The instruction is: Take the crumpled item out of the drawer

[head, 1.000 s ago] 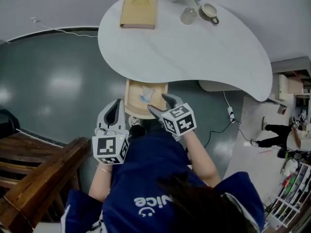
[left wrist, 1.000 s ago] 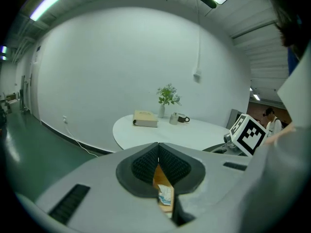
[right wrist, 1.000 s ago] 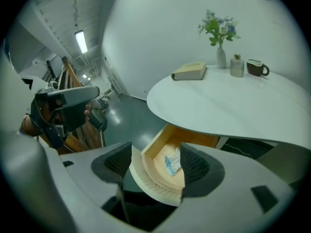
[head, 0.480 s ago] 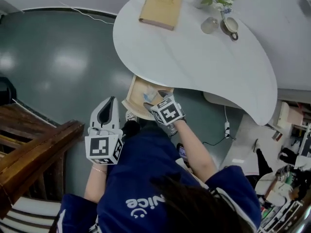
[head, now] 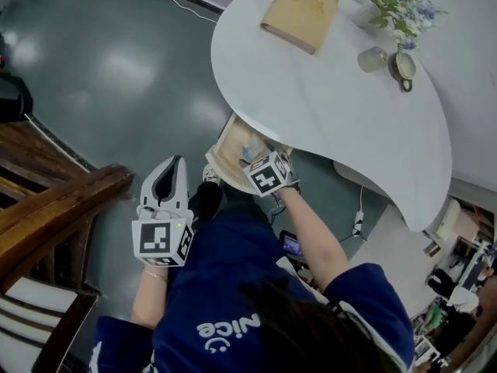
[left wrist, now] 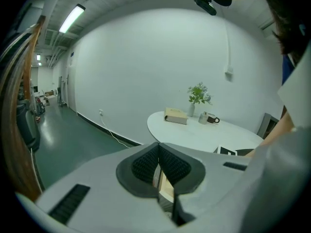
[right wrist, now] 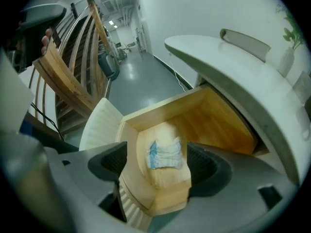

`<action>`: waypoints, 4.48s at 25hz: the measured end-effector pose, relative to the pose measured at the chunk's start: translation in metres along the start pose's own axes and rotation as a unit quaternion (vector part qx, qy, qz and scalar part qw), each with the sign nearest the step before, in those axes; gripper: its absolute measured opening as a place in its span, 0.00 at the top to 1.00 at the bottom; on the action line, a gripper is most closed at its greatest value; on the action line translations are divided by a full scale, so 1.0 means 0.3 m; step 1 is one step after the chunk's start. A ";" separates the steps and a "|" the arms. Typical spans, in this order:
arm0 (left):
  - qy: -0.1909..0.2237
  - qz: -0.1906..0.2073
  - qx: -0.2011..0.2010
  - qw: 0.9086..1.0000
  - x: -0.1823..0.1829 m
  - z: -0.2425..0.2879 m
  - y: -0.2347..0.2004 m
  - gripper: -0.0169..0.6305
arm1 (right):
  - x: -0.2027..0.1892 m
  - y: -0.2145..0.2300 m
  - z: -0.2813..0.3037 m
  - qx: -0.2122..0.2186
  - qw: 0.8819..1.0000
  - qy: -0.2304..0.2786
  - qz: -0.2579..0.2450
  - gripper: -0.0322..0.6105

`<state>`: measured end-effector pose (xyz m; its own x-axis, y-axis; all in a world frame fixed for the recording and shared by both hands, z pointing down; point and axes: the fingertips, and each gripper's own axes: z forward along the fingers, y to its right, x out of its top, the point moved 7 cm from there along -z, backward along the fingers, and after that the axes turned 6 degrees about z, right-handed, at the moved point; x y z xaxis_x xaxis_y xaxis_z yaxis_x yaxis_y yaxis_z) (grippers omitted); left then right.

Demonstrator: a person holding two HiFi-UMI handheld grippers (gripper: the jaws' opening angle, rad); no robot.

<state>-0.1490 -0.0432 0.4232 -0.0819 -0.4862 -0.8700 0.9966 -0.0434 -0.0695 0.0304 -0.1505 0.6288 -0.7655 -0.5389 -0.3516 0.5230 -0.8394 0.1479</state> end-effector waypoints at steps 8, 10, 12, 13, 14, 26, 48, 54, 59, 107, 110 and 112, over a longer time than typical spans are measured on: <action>-0.031 -0.009 0.017 0.999 -0.067 -0.028 0.030 0.97 | -0.033 0.027 0.133 0.003 0.999 -0.046 -0.008 0.31; -0.036 -0.011 0.023 0.999 -0.079 -0.037 0.026 0.97 | -0.033 0.030 0.160 0.006 0.998 -0.058 -0.017 0.30; -0.040 -0.010 0.027 0.999 -0.089 -0.044 0.023 0.97 | -0.031 0.031 0.187 0.008 0.997 -0.070 -0.040 0.29; -0.043 -0.009 0.029 0.999 -0.094 -0.046 0.023 0.97 | -0.032 0.032 0.199 0.008 0.996 -0.077 -0.052 0.28; -0.045 -0.009 0.031 0.998 -0.100 -0.048 0.023 0.97 | -0.034 0.034 0.211 0.009 0.995 -0.083 -0.062 0.28; -0.063 -0.016 0.051 0.997 -0.149 -0.057 0.007 0.97 | -0.074 0.053 0.328 0.007 0.982 -0.152 -0.112 0.26; -0.076 -0.033 0.067 0.994 -0.188 -0.077 -0.003 0.97 | -0.136 0.044 0.394 -0.032 0.961 -0.215 -0.173 0.52; -0.072 -0.029 0.060 0.995 -0.180 -0.062 0.002 0.97 | -0.115 0.045 0.384 -0.024 0.963 -0.207 -0.168 0.57; -0.065 -0.032 0.057 0.996 -0.179 -0.054 -0.005 0.97 | -0.074 -0.010 0.357 0.023 0.965 -0.196 -0.175 0.58; 0.006 0.032 -0.074 0.997 -0.045 0.034 0.073 0.97 | 0.019 -0.159 -0.291 -0.019 0.999 0.007 0.029 0.60; 0.007 0.036 -0.089 0.995 -0.039 0.039 0.086 0.97 | 0.023 -0.162 -0.323 -0.026 0.998 0.025 0.046 0.60; 0.008 0.041 -0.098 0.994 -0.035 0.040 0.090 0.97 | 0.028 -0.166 -0.344 -0.031 0.997 0.041 0.058 0.60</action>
<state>-0.1212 -0.0497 0.4364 -0.0023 -0.4675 -0.8840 0.9818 0.1667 -0.0907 0.0367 -0.1060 0.5232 -0.6663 -0.6231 -0.4096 0.6309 -0.7639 0.1358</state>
